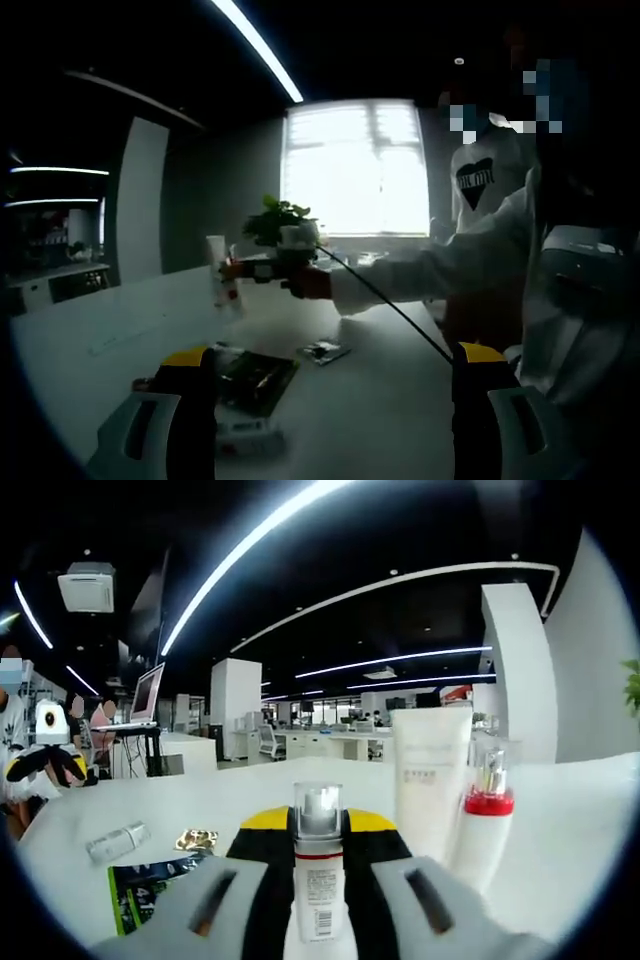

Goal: Arrange the skincare products in the storage area until every visible bottle or jar stands upright without overlapping.

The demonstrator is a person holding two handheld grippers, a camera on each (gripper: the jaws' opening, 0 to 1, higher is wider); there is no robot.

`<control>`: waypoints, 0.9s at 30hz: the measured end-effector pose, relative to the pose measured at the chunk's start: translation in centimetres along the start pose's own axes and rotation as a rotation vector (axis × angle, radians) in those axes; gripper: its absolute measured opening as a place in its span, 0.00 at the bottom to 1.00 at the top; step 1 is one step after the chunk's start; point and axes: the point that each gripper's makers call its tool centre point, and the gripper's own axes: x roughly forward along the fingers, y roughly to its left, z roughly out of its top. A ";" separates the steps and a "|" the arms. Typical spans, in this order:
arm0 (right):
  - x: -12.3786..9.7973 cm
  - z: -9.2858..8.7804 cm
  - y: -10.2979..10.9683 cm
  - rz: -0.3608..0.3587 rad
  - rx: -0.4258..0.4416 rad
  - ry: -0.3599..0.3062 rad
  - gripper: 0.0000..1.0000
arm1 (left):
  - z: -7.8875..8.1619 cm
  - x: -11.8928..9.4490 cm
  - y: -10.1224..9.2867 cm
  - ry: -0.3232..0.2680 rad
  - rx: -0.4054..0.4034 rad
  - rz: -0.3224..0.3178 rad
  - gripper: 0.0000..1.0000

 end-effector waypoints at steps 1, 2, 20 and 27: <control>-0.1 0.0 0.0 -0.001 0.002 -0.002 0.15 | 0.0 0.0 0.0 -0.002 -0.001 -0.001 1.00; -0.1 0.0 0.0 0.002 0.004 -0.006 0.15 | 0.1 0.0 0.0 -0.004 -0.001 -0.001 1.00; -2.1 -0.1 -1.8 0.004 -0.010 -0.041 0.15 | 0.3 0.2 -0.2 -0.002 0.002 0.007 1.00; -2.6 -0.4 -2.5 0.011 -0.019 -0.046 0.15 | 0.2 0.5 -0.1 0.011 0.002 0.008 1.00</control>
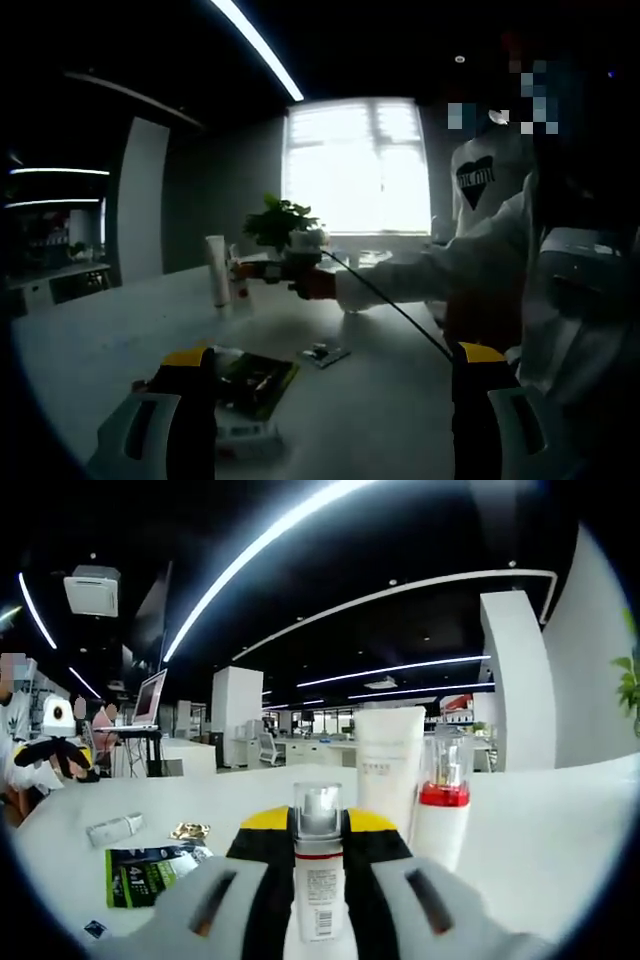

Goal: Arrange the skincare products in the storage area until every visible bottle or jar stands upright without overlapping.

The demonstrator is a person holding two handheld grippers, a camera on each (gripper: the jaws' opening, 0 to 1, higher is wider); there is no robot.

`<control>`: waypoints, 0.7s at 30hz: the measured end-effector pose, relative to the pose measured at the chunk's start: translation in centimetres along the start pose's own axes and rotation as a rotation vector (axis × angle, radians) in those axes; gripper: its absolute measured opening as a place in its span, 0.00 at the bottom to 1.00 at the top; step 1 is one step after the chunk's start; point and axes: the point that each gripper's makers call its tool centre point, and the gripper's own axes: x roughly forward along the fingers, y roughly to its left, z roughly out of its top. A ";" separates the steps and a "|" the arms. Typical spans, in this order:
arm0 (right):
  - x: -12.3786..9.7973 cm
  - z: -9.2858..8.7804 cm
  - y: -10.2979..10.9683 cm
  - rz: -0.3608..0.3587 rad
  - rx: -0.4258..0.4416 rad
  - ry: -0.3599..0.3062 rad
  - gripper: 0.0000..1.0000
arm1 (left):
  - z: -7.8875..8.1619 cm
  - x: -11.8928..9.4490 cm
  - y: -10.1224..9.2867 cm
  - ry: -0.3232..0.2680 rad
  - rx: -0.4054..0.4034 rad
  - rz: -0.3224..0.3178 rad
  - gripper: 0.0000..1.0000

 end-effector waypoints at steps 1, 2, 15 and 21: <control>-0.1 0.1 -0.1 0.008 0.002 -0.007 0.15 | 0.0 0.0 0.0 0.001 0.001 0.001 1.00; -0.1 0.1 -0.2 0.014 0.011 -0.013 0.15 | 0.1 0.1 0.0 0.001 0.001 0.001 1.00; -1.0 -0.4 -1.2 0.072 0.041 -0.028 0.15 | 0.3 0.7 -0.3 0.014 0.005 0.007 1.00; -1.3 -0.7 -1.7 0.110 0.053 -0.031 0.15 | 0.2 1.0 -0.4 0.019 0.005 0.009 1.00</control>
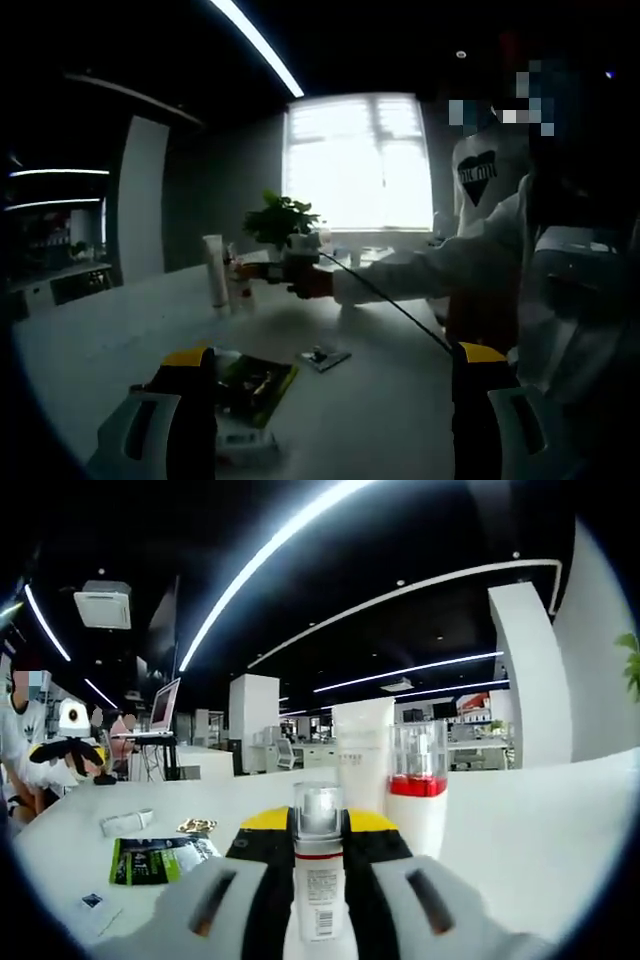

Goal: Arrange the skincare products in the storage area until every visible bottle or jar stands upright without overlapping.

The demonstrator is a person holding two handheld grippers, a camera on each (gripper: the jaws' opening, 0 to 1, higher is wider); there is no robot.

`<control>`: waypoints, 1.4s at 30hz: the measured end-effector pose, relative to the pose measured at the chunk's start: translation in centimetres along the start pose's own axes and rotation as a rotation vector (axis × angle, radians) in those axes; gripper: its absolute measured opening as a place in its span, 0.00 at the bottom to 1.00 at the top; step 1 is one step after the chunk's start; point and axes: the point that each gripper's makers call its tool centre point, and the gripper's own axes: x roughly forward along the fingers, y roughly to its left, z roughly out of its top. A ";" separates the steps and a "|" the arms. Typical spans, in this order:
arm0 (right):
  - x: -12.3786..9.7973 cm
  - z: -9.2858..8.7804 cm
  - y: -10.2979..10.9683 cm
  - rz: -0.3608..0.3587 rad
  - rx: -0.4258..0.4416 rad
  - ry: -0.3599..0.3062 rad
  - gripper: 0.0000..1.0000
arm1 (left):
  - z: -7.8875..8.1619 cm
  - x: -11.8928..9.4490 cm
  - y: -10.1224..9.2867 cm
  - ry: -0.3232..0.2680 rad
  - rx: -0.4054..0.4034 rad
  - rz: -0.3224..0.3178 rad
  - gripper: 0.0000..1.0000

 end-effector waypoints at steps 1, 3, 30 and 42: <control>-0.1 -0.1 0.0 0.013 0.003 0.000 0.15 | -0.1 0.0 0.0 0.003 0.001 0.001 1.00; -0.1 -0.2 -0.2 0.021 0.005 0.007 0.15 | -0.1 0.0 -0.1 0.006 0.001 0.004 1.00; -1.3 -0.1 -1.9 0.136 0.068 -0.026 0.15 | 0.8 -0.6 0.6 0.007 0.003 0.058 1.00; -0.9 -0.3 -2.6 0.121 0.048 -0.032 0.15 | 0.7 -0.5 0.5 0.010 0.004 0.063 1.00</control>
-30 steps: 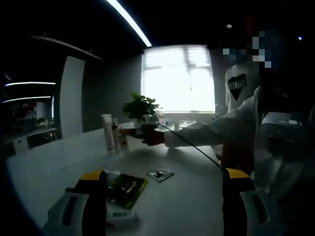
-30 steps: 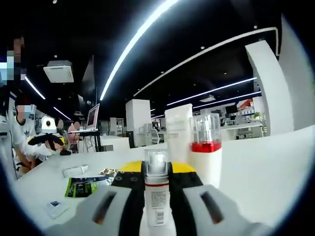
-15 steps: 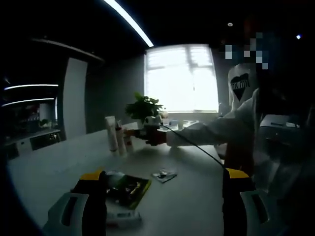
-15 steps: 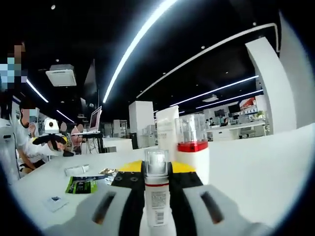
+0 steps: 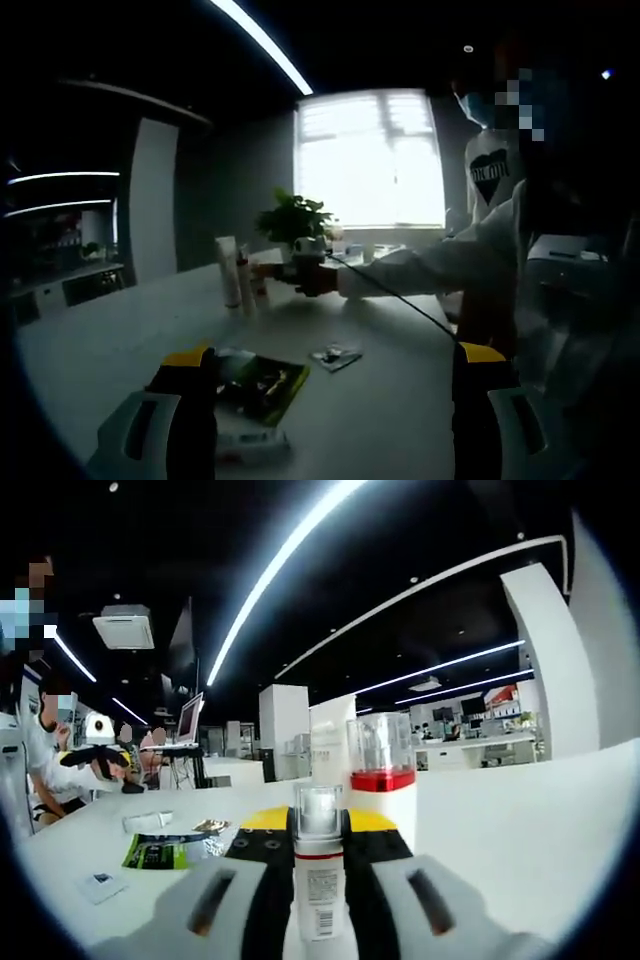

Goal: Arrange the skincare products in the storage area until every visible bottle or jar stands upright without overlapping.

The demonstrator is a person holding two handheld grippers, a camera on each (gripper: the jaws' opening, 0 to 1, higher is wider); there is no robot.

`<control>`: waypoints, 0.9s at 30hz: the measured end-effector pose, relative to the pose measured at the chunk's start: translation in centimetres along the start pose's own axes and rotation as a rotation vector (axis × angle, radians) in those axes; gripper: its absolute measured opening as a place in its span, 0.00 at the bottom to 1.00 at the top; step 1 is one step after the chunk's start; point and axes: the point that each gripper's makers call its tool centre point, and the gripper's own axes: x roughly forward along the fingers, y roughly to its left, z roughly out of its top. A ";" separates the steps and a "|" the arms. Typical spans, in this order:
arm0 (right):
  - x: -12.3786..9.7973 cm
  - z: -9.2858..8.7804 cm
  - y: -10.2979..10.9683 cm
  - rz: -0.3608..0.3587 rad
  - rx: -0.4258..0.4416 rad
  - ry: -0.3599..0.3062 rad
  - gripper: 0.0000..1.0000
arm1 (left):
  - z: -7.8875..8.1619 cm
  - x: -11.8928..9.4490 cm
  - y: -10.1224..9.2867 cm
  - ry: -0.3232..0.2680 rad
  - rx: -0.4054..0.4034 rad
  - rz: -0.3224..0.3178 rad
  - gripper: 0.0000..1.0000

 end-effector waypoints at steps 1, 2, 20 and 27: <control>0.0 -0.1 0.0 0.001 0.000 -0.001 0.15 | 0.0 0.0 0.1 0.000 0.000 0.003 1.00; 0.0 -0.2 -0.1 0.001 -0.003 0.001 0.15 | 0.0 0.0 0.1 -0.001 -0.001 0.003 1.00; -0.8 -0.1 -0.2 0.008 -0.007 -0.046 0.16 | -0.3 0.2 0.1 0.002 -0.008 0.005 1.00; -1.0 -0.1 0.0 0.004 -0.007 -0.045 0.17 | -0.1 0.4 0.1 -0.004 -0.008 -0.002 1.00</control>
